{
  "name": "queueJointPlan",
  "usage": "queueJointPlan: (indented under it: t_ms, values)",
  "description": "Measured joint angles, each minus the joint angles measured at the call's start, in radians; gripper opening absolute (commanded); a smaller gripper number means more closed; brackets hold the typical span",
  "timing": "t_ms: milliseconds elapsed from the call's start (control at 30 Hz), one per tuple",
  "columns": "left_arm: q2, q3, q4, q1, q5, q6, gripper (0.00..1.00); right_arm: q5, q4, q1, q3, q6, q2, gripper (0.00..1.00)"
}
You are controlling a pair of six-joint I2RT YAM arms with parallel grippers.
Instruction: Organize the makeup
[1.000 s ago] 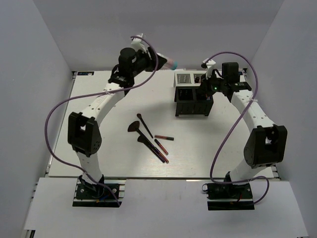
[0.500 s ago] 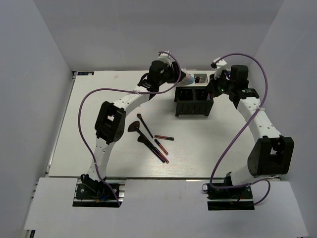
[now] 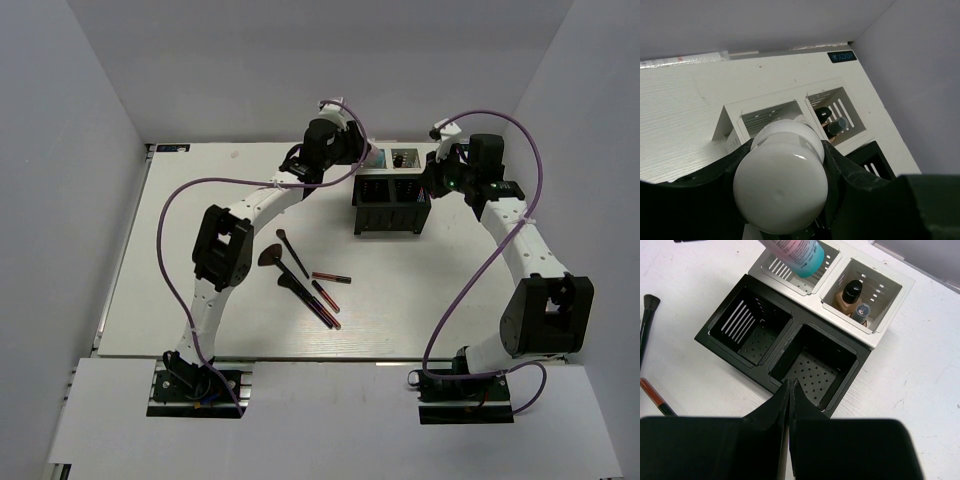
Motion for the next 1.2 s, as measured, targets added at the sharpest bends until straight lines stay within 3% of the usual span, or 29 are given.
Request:
queueJointPlan:
  t_ms: [67,167,400,600,700,800,900,933,1000,1033,1200]
  values:
    - [0.0,0.0,-0.02,-0.003,-0.011,0.004,0.16,-0.003,0.0,0.0,0.0,0.0,0.0,0.03]
    - [0.0,0.0,-0.043,-0.008,-0.018,0.011,0.39,-0.011,0.0,0.0,0.0,0.0,0.0,0.16]
    - [0.0,0.001,-0.065,-0.017,-0.028,0.015,0.71,-0.026,0.0,-0.001,0.0,-0.003,0.0,0.33]
    - [0.0,0.034,-0.049,-0.02,-0.03,0.015,0.82,-0.034,0.0,-0.001,0.0,-0.004,0.0,0.38]
    - [0.0,0.038,-0.041,-0.02,-0.03,0.014,0.83,-0.042,0.0,-0.001,0.0,-0.004,0.0,0.39]
    - [0.0,0.038,-0.04,-0.02,-0.03,0.013,0.83,-0.055,0.0,-0.001,0.0,-0.008,0.0,0.37]
    - [-0.005,0.038,-0.028,-0.02,-0.038,0.008,0.72,-0.108,-0.008,-0.001,0.0,-0.038,0.0,0.3]
    - [-0.01,0.038,-0.026,-0.02,-0.043,0.007,0.58,-0.14,-0.017,-0.001,0.0,-0.058,0.0,0.25]
    - [-0.037,0.021,-0.023,-0.02,-0.058,0.003,0.42,-0.232,-0.049,0.001,0.001,-0.118,0.001,0.21]
    - [-0.063,0.003,-0.024,-0.02,-0.063,0.003,0.27,-0.286,-0.075,0.003,0.004,-0.162,0.003,0.16]
    - [-0.369,-0.273,-0.05,-0.013,-0.085,-0.007,0.05,-0.412,-0.2,0.089,0.012,-0.32,0.029,0.16]
